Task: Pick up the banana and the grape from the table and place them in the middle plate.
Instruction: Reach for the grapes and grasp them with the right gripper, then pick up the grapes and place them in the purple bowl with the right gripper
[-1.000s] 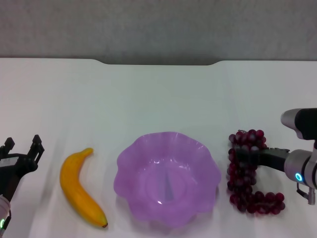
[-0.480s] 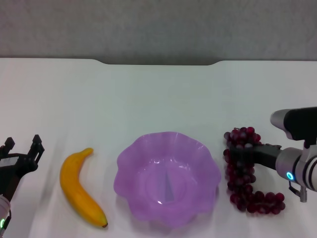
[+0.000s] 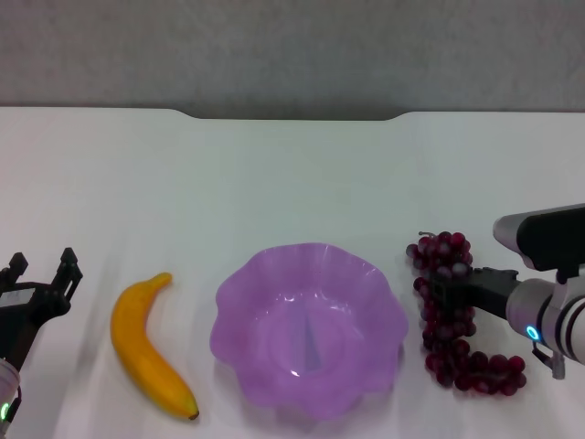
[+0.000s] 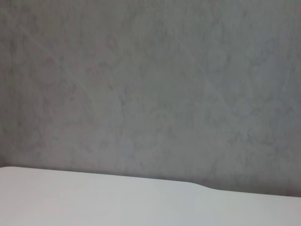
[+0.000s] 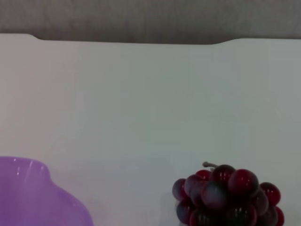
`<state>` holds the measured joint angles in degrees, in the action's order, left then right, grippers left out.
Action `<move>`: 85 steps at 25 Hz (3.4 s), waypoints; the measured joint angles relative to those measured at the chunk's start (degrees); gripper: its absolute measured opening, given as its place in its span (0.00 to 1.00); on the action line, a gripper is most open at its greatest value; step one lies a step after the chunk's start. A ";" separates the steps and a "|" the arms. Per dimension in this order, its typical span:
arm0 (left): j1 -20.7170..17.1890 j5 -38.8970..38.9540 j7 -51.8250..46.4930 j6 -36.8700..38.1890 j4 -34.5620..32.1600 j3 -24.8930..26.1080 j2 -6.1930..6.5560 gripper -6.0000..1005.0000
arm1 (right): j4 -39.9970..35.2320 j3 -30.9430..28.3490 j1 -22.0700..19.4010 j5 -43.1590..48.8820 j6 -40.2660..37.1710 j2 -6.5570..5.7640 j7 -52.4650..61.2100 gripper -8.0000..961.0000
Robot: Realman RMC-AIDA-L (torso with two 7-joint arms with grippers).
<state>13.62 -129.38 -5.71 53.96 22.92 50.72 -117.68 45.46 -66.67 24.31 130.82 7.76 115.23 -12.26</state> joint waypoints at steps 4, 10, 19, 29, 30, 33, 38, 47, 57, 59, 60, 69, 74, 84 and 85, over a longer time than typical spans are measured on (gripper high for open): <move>0.00 0.00 0.00 0.00 -0.04 0.00 0.00 0.70 | -0.43 0.11 -0.34 0.03 -1.18 0.00 -0.02 0.48; -0.02 0.02 0.00 0.00 -0.02 0.00 0.00 0.70 | -1.49 0.14 -0.39 0.34 -1.80 0.00 -0.05 0.44; -0.21 0.18 0.00 0.00 -0.02 0.00 0.00 0.70 | -1.63 1.35 -0.93 0.58 -4.87 0.00 -0.07 0.43; -0.43 0.46 0.00 0.00 -0.07 0.00 0.07 0.70 | -1.58 6.78 -3.48 0.75 -16.44 -0.14 -0.20 0.38; -0.44 0.46 0.00 0.00 -0.10 0.00 0.08 0.70 | -1.59 7.17 -3.59 0.76 -17.18 -0.16 -0.21 0.37; -0.44 0.46 0.00 0.00 -0.13 0.00 0.09 0.70 | -1.65 7.89 -4.13 0.75 -18.98 -0.22 -1.06 0.34; -0.43 0.45 0.00 0.00 -0.23 0.00 0.09 0.70 | -0.93 9.19 -6.36 0.75 -24.40 -0.13 -4.74 0.31; -0.53 0.44 0.00 0.00 -0.25 0.00 0.09 0.70 | 0.05 12.56 -8.77 0.76 -33.47 -0.27 -6.35 0.29; -0.71 0.53 0.00 0.17 -0.56 0.29 0.12 0.70 | 6.75 11.95 -13.60 9.98 -42.62 -0.27 -7.84 0.28; -0.72 0.54 0.00 0.17 -0.55 0.32 0.14 0.70 | 7.65 11.94 -13.84 11.31 -43.96 -0.27 -7.84 0.28; -0.71 0.53 0.00 0.17 -0.55 0.34 0.14 0.70 | 8.31 11.95 -13.90 11.76 -44.38 -0.28 -7.84 0.28; -0.94 0.53 0.00 0.06 -0.61 0.42 0.18 0.71 | 21.65 9.97 -16.36 22.38 -42.50 -0.44 -7.84 0.27; -0.80 0.53 0.00 0.03 -0.61 0.23 0.18 0.71 | 23.56 9.79 -15.29 23.00 -39.97 -0.36 -7.77 0.27; -0.29 0.53 0.00 -0.01 -0.60 0.04 0.11 0.71 | 18.79 15.63 -10.10 22.23 -35.72 0.05 -6.52 0.27; -0.24 0.53 0.00 0.00 -0.60 0.02 0.11 0.71 | 18.53 16.03 -9.97 22.21 -35.69 0.05 -6.06 0.27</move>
<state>13.38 -128.85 -5.71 53.96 22.33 50.73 -117.58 63.99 -50.63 14.34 153.03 -27.94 115.28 -18.32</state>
